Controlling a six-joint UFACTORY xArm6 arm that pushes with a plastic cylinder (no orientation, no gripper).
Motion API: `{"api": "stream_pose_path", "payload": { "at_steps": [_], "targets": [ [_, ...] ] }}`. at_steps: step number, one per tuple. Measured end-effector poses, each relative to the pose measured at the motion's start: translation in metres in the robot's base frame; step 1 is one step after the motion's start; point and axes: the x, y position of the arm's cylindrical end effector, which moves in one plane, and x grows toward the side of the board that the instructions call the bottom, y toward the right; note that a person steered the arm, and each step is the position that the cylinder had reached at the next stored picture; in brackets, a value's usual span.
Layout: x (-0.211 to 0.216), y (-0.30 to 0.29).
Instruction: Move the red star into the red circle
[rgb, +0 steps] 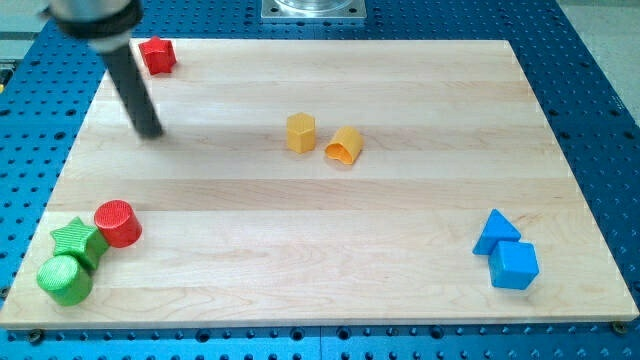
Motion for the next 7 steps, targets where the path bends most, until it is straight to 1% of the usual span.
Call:
{"api": "stream_pose_path", "payload": {
  "at_steps": [1, 2, 3, 4, 5, 6, 7],
  "targets": [
    [-0.100, 0.029],
    [-0.144, 0.013],
    [-0.101, -0.045],
    [-0.013, -0.044],
    [-0.046, -0.052],
    [-0.080, -0.020],
    [-0.021, 0.015]
  ]
}}
